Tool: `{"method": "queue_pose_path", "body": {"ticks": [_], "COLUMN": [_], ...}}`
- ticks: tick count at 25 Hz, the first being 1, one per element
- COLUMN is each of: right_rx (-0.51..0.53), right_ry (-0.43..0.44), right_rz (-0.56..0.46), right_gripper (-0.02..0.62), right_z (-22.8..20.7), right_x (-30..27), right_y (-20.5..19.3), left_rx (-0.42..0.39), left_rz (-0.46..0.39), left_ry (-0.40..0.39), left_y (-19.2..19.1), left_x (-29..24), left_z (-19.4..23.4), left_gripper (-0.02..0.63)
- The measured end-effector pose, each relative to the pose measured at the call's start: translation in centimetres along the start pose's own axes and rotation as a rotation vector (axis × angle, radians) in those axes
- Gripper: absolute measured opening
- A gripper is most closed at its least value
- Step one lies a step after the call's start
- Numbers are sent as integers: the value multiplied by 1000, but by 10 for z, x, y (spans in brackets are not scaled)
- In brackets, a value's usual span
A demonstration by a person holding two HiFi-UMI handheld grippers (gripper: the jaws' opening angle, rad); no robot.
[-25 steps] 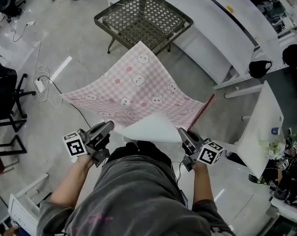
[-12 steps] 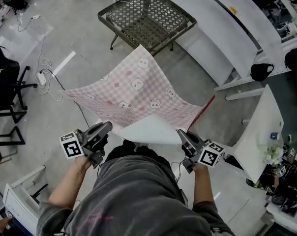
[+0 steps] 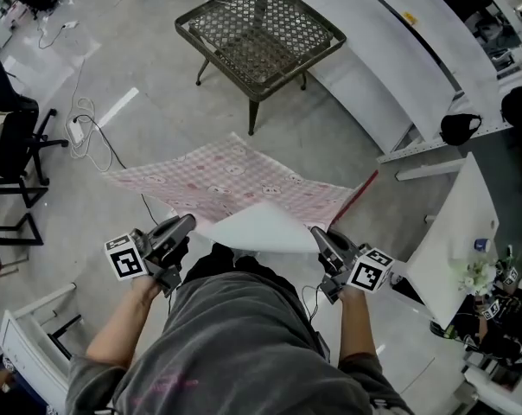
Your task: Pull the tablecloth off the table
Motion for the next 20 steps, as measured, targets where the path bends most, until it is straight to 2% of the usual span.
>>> {"method": "queue_pose_path", "body": {"ticks": [4, 8, 13, 20], "right_rx": [-9, -22, -43, -28], "right_ry": [33, 84, 124, 127], "right_rz": [6, 20, 27, 22], "right_gripper": [5, 5, 5, 5], "right_z": [4, 12, 17, 16], "right_x": [1, -2, -5, -7], "right_y": [2, 6, 12, 19], "left_rx": [21, 58, 62, 55], "left_rz": [-27, -81, -106, -120], "left_ry": [12, -10, -36, -41], "left_y": [-1, 3, 7, 9], "left_x": [-1, -3, -6, -8], "left_z": [-1, -5, -13, -15], "left_gripper": [0, 0, 0, 0]}}
Point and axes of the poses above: the fingertips, and each gripper's own axes: x backward along the fingers, z to its left, y out of its top, the point moved 7 cm from there along x, backward along the fingers, and after that the axes turned 11 degrees about -z, right-handed, at the moved point
